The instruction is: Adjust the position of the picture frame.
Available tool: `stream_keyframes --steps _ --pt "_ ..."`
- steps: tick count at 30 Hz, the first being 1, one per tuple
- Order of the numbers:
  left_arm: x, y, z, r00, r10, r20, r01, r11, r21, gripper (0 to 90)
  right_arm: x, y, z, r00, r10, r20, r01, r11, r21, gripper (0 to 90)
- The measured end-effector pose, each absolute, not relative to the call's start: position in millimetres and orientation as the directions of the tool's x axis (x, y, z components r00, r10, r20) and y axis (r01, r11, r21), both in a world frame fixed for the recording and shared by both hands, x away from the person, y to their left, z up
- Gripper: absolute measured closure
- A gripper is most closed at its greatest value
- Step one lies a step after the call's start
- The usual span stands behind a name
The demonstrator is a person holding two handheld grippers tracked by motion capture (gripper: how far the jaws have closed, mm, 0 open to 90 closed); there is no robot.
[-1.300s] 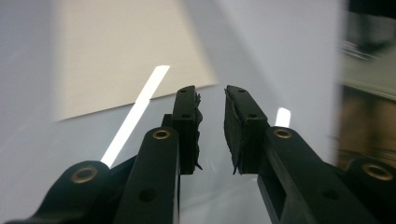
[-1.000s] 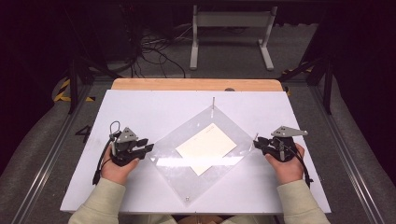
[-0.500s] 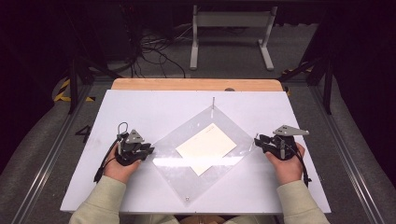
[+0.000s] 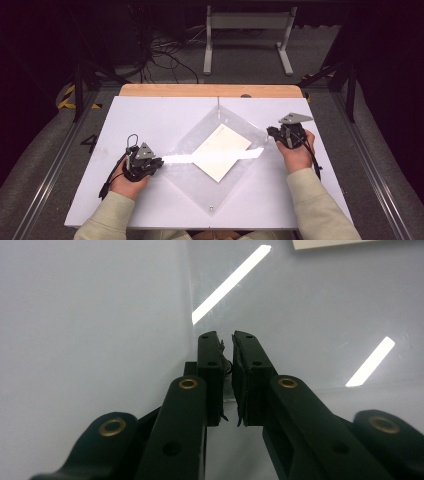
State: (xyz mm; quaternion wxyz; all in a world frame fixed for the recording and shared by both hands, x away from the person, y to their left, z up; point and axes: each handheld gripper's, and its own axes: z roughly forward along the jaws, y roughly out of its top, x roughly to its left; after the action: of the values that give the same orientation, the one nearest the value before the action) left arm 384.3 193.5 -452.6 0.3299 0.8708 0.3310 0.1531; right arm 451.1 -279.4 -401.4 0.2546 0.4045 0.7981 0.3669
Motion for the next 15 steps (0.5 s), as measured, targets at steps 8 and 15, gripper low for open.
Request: stream_keyframes --steps 8,15 --pt "379.6 197.7 -452.8 0.739 0.673 0.025 0.486 -0.559 0.672 83.1 510.4 -257.9 -396.8 -0.563 0.817 -0.127 0.464 0.44 0.769 84.8" --pt "371.5 194.5 -452.2 0.77 0.638 0.008 0.475 -0.582 0.659 90.0 533.4 -253.0 -420.8 -0.526 0.848 -0.064 0.522 0.381 0.764 83.4"
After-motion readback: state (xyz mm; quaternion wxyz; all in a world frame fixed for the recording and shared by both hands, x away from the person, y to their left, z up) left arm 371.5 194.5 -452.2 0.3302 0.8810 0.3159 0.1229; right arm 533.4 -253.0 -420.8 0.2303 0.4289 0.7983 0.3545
